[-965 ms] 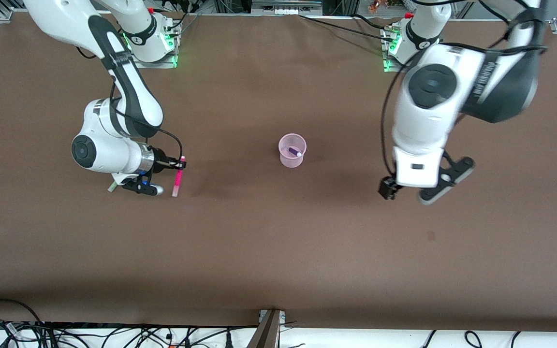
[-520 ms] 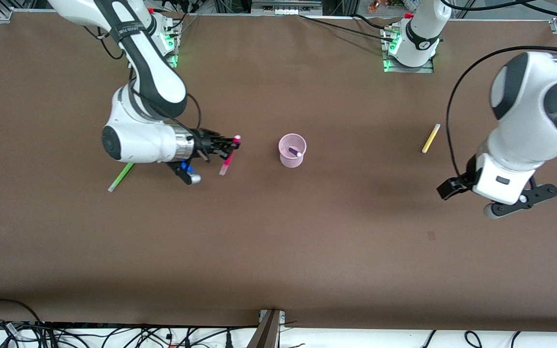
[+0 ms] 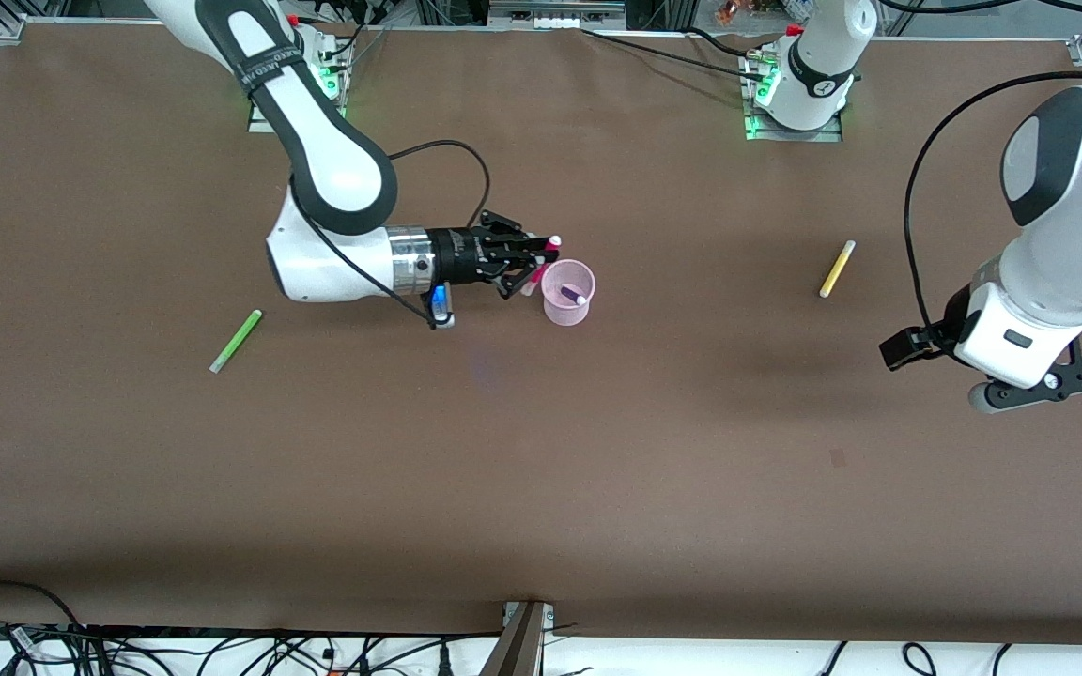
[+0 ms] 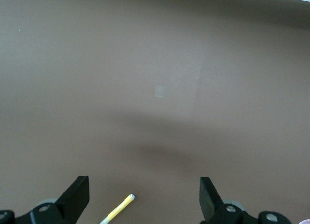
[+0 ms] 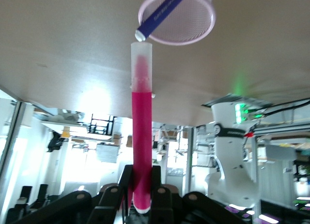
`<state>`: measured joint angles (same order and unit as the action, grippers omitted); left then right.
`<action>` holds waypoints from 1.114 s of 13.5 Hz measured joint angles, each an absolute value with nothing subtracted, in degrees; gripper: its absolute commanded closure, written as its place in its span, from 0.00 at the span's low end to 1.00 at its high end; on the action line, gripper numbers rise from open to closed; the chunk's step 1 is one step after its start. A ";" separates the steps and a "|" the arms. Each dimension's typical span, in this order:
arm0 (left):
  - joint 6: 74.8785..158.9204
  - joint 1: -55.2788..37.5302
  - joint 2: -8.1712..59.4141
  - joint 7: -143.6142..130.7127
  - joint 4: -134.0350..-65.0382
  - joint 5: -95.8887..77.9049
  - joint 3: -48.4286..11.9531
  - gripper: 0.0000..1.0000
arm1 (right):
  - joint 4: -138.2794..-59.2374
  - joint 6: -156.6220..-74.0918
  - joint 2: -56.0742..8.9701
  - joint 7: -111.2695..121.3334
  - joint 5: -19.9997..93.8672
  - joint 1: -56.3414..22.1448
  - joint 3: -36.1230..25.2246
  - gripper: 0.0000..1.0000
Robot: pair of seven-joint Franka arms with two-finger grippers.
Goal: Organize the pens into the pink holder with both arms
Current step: 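Carry the pink marker to the cup while the left gripper withdraws, then lower the pink marker into the cup and open the right gripper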
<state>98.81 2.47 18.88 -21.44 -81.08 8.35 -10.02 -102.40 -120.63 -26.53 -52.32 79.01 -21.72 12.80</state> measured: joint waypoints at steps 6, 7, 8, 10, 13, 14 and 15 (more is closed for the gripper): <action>95.79 0.70 16.42 -13.77 -81.13 2.85 -4.94 0.00 | -102.69 -123.35 -32.44 -49.34 85.36 -27.25 12.92 1.00; 95.41 -1.51 15.85 -11.64 -81.33 1.40 -1.57 0.00 | -102.69 -123.47 -32.86 -48.99 85.38 -27.66 12.92 1.00; 95.25 -3.67 15.17 -9.30 -81.91 0.62 1.80 0.00 | -102.67 -123.69 -32.95 -48.80 85.38 -27.87 12.92 1.00; 95.26 -6.22 13.47 -5.31 -84.23 0.03 6.26 0.00 | -102.45 -123.96 -32.94 -48.45 85.38 -27.90 12.88 1.00; 95.54 -6.54 12.64 -3.52 -85.89 -0.01 7.51 0.00 | -102.44 -124.36 -33.02 -47.56 85.37 -27.90 12.77 1.00; 95.78 -6.54 12.64 -3.43 -86.02 -0.01 7.54 0.00 | -102.44 -124.47 -33.07 -47.05 85.25 -27.90 12.72 1.00; 96.06 -6.54 12.64 -3.40 -86.09 -0.01 7.54 0.00 | -102.44 -124.77 -33.16 -46.56 85.17 -27.90 12.70 1.00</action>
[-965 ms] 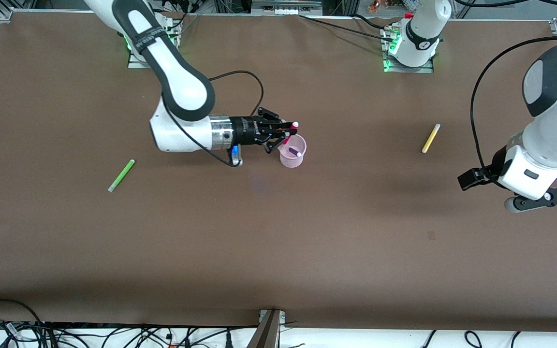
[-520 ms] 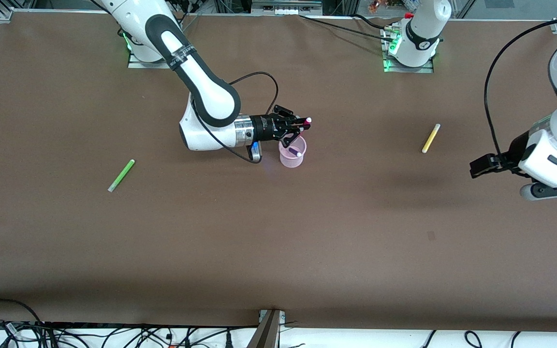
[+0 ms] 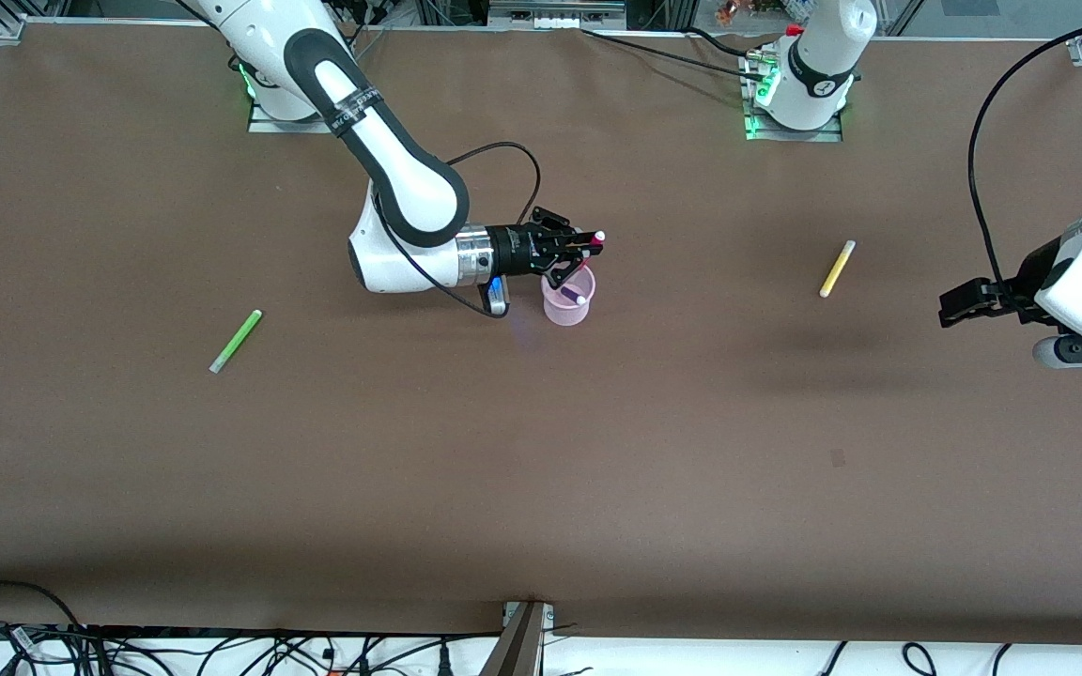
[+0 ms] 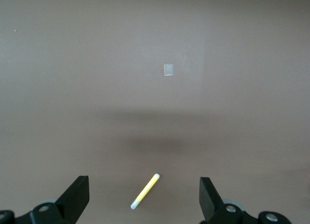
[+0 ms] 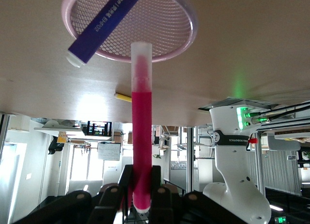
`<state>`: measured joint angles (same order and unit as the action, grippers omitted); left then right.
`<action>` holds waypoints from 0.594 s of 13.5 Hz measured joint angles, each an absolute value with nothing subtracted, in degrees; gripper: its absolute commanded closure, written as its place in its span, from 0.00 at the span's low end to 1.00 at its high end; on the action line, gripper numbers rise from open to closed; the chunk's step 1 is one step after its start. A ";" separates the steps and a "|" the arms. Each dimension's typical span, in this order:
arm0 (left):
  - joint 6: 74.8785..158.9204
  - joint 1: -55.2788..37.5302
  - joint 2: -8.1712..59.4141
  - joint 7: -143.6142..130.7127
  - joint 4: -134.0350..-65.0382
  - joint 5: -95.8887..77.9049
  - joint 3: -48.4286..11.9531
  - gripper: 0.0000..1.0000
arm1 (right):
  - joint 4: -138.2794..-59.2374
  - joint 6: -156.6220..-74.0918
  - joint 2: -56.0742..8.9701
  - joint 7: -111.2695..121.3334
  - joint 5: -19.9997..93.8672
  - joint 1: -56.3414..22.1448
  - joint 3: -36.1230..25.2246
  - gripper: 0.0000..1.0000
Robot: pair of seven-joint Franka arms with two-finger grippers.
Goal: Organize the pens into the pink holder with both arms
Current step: 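Lower the pink marker into the cup and open the right gripper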
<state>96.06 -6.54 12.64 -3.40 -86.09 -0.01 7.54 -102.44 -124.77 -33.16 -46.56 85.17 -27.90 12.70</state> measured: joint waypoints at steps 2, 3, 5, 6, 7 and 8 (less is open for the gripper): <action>96.91 -6.52 12.64 -3.38 -86.37 -0.01 7.61 0.00 | -102.44 -125.58 -33.41 -46.14 85.07 -27.90 12.70 1.00; 97.19 -6.52 12.65 -3.37 -86.56 -0.01 7.62 0.00 | -102.44 -125.68 -33.47 -46.05 84.75 -27.90 12.68 1.00; 97.97 -6.53 12.67 -3.36 -86.88 -0.01 7.62 0.00 | -102.43 -125.76 -33.55 -46.04 83.37 -27.90 12.66 1.00; 98.11 -6.56 12.70 -3.36 -86.94 -0.01 7.60 0.00 | -102.38 -125.98 -33.78 -46.04 82.71 -27.90 12.66 1.00; 98.20 -6.58 12.70 -3.36 -86.96 -0.01 7.59 0.00 | -102.34 -126.66 -34.25 -45.68 82.17 -27.91 12.66 1.00; 98.35 -6.56 12.70 -3.34 -86.96 -0.01 7.61 0.00 | -102.31 -127.47 -34.90 -44.48 82.03 -27.92 12.66 1.00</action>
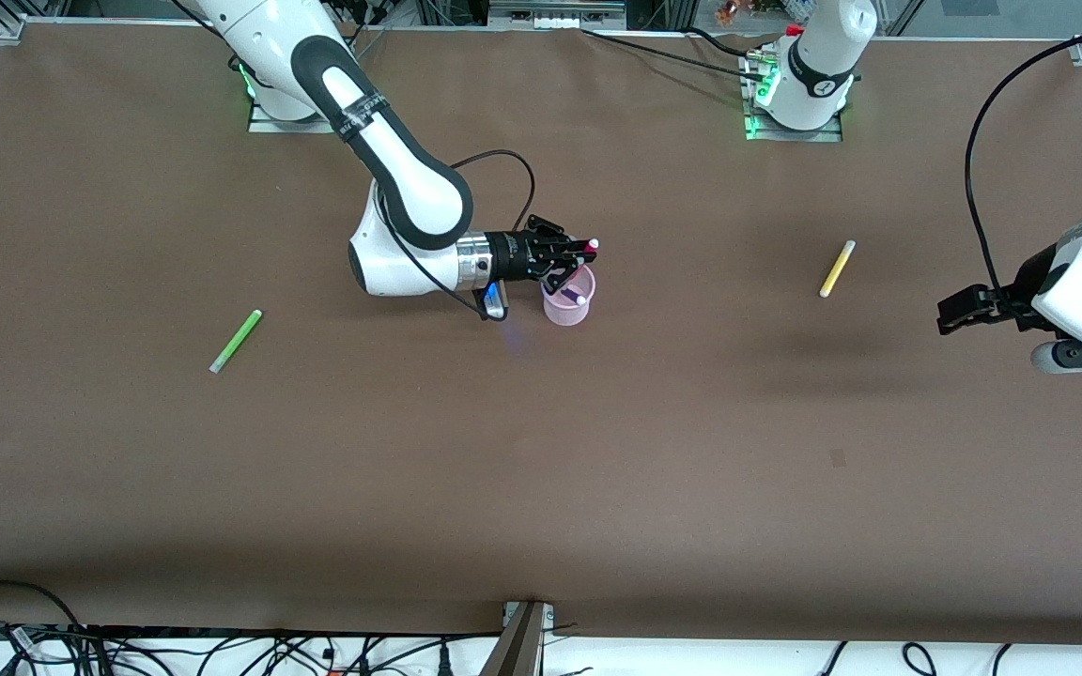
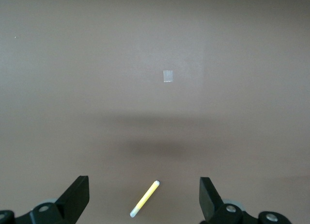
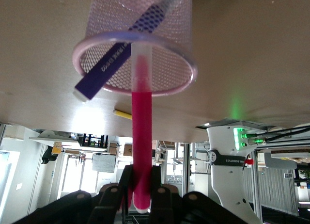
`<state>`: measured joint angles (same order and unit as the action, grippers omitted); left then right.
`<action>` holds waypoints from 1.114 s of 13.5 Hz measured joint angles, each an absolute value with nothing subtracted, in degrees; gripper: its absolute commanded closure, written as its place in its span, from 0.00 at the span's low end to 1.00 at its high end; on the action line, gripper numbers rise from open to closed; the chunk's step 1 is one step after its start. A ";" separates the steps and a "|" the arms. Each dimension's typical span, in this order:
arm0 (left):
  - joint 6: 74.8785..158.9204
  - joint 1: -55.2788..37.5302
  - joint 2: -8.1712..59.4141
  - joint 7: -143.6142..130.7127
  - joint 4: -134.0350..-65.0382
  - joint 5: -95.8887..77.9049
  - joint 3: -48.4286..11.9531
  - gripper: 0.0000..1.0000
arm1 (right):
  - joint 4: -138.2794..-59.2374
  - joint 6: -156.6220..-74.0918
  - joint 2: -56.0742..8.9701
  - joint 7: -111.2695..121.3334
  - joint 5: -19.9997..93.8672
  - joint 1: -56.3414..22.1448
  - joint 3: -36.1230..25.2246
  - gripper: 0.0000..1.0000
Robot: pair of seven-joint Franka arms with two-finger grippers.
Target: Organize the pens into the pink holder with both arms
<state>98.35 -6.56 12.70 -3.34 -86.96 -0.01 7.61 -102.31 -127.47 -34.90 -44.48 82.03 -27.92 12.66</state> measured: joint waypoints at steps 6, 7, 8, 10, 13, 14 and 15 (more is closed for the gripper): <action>100.07 -6.77 12.29 -3.43 -86.62 -0.01 7.60 0.00 | -99.92 -128.81 -36.92 -40.21 78.11 -28.27 12.71 0.00; 100.11 -6.71 11.79 -3.44 -86.42 -0.01 7.65 0.00 | -98.85 -128.85 -36.51 -40.22 76.83 -28.36 12.72 0.00; 100.11 -6.63 11.31 -3.45 -86.34 -0.01 7.69 0.00 | -97.99 -128.85 -35.71 -40.22 75.16 -28.39 12.71 0.00; 100.11 -6.65 11.03 -3.45 -86.41 -0.01 7.70 0.00 | -97.18 -128.84 -32.65 -40.19 67.44 -28.37 12.68 0.00; 100.11 -6.72 12.08 -3.42 -86.68 -0.02 7.63 0.00 | -97.19 -127.63 -26.72 -40.74 45.39 -28.40 10.62 0.00; 100.11 -6.73 12.33 -3.39 -86.70 -0.03 7.61 0.00 | -97.22 -126.45 -25.42 -40.78 40.19 -28.39 8.69 0.00; 100.11 -6.75 12.52 -3.39 -86.78 -0.27 7.58 0.00 | -97.20 -124.60 -24.38 -40.53 37.26 -28.40 5.82 0.00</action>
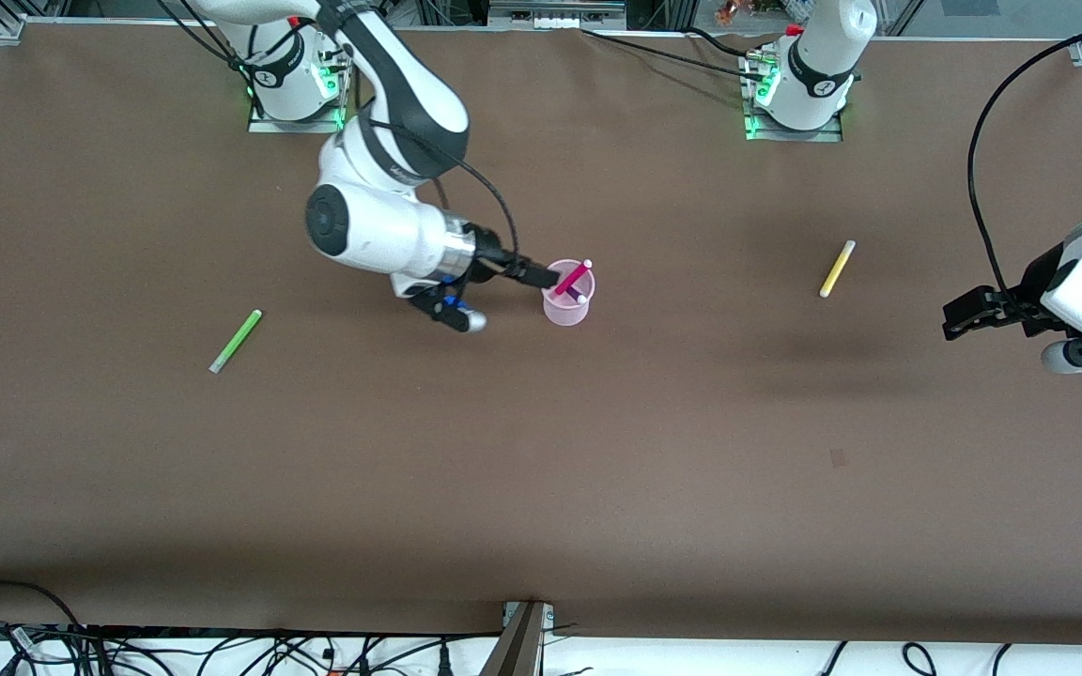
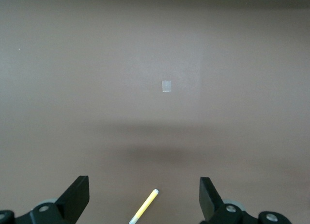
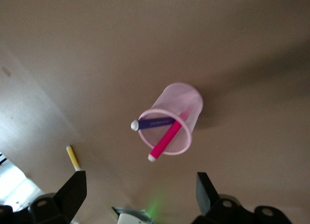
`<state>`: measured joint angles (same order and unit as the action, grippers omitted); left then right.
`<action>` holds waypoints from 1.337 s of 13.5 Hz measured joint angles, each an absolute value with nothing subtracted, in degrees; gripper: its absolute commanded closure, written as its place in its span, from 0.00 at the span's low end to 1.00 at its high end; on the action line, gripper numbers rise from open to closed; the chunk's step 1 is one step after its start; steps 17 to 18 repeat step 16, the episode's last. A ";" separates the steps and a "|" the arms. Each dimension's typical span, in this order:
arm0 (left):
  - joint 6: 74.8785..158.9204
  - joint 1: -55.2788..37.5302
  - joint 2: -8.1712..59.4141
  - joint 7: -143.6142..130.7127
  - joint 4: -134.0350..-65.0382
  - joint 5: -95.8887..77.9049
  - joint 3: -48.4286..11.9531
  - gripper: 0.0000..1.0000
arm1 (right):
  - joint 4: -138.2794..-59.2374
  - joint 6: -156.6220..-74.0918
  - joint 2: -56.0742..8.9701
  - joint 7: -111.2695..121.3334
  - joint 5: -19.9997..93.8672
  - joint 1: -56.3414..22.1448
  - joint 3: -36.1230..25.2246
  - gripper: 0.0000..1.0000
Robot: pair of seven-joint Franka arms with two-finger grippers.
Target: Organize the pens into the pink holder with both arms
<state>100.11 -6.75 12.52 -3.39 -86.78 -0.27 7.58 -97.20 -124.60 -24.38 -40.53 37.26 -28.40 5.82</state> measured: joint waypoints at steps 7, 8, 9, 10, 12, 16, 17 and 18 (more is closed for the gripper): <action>100.10 -6.64 13.28 -2.68 -87.06 -2.72 7.61 0.00 | -95.46 -100.77 -10.66 -22.67 18.49 -24.78 -10.11 0.00; 100.10 -6.64 13.32 -2.67 -87.07 -2.72 7.61 0.00 | -95.61 -98.60 -7.65 -19.45 15.65 -23.14 -10.13 0.00; 100.11 -6.65 13.37 -2.66 -87.07 -2.73 7.61 0.00 | -95.95 -96.95 -4.76 -15.35 12.90 -21.27 -10.16 0.00; 100.11 -6.64 13.42 -2.65 -87.08 -2.73 7.61 0.00 | -96.43 -95.79 -2.22 -10.97 10.13 -19.43 -10.18 0.00; 100.11 -6.64 13.47 -2.63 -87.08 -2.73 7.61 0.00 | -97.43 -94.33 1.20 -4.30 5.32 -17.13 -10.22 0.00; 100.08 -6.64 13.48 -2.24 -87.38 -2.73 7.61 0.00 | -97.57 -94.22 1.98 -2.14 1.08 -17.19 -9.34 0.00; 100.08 -6.64 13.48 -2.24 -87.38 -2.73 7.61 0.00 | -97.57 -94.22 1.98 -2.14 1.08 -17.19 -9.34 0.00; 100.08 -6.64 13.48 -2.24 -87.38 -2.73 7.61 0.00 | -97.57 -94.22 1.98 -2.14 1.08 -17.19 -9.34 0.00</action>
